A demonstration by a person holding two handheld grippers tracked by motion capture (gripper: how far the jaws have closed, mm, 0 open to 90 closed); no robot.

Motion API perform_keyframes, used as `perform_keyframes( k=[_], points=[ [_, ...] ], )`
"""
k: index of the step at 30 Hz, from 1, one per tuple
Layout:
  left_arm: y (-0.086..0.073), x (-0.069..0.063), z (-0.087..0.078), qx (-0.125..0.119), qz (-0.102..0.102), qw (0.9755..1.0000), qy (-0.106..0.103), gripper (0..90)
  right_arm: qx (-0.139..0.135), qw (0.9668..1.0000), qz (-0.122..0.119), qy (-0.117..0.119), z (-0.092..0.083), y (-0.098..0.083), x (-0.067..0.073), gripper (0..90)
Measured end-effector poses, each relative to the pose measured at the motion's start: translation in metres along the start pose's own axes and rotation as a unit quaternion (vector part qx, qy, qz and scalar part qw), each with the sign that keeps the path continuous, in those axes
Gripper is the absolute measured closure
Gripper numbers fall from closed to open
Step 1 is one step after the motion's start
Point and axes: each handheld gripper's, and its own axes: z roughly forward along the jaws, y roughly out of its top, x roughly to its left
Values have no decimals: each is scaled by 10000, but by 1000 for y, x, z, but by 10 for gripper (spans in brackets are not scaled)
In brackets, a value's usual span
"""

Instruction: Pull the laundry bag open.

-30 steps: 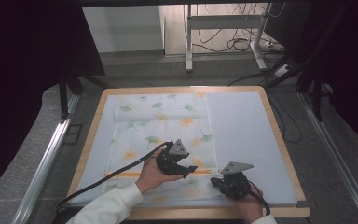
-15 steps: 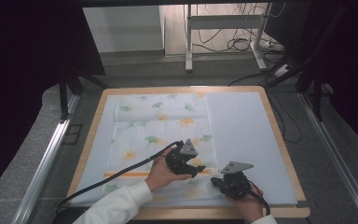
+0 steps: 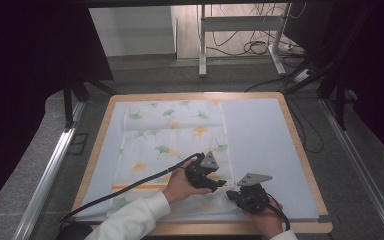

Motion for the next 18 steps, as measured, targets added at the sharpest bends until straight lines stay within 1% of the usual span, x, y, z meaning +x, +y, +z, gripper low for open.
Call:
perform_keyframes(
  k=[1, 2, 3, 4, 6, 7, 8, 10, 12, 15, 18],
  points=[
    [0, 0, 0, 0, 0, 10000, 0, 411, 0, 10000, 0, 0, 0, 0, 0, 888],
    [0, -1, 2, -53, -41, 10000, -3, 411, 2, 10000, 2, 2, 0, 0, 0, 888],
    [1, -1, 3, -64, -25, 10000, -19, 413, 3, 10000, 4, 2, 0, 0, 0, 888],
    [2, 0, 5, -1, 40, 10000, -26, 413, 9, 10000, -6, 14, 0, 0, 0, 888],
    [3, -1, 8, -4, -14, 10000, -13, 414, 10, 10000, -4, 16, 0, 0, -1, 887],
    [3, -1, 9, 10, -8, 10000, -8, 415, 13, 10000, -4, 18, 0, 0, -1, 888],
    [4, 0, 10, 65, 37, 10000, -21, 415, 17, 10000, -5, 22, 0, 0, 0, 887],
    [7, -1, 12, 92, 81, 9999, -15, 414, 27, 10000, -7, 26, 0, 0, 0, 887],
    [8, -1, 14, 76, 88, 9999, -33, 417, 46, 10000, 21, 35, 0, 0, 0, 887],
    [9, -1, 16, 64, 29, 10000, -36, 418, 57, 10000, 19, 33, 0, -1, 0, 887],
    [8, -1, 20, 149, 67, 9999, -28, 423, 69, 10000, 22, 34, 0, -1, -1, 887]
  ],
)
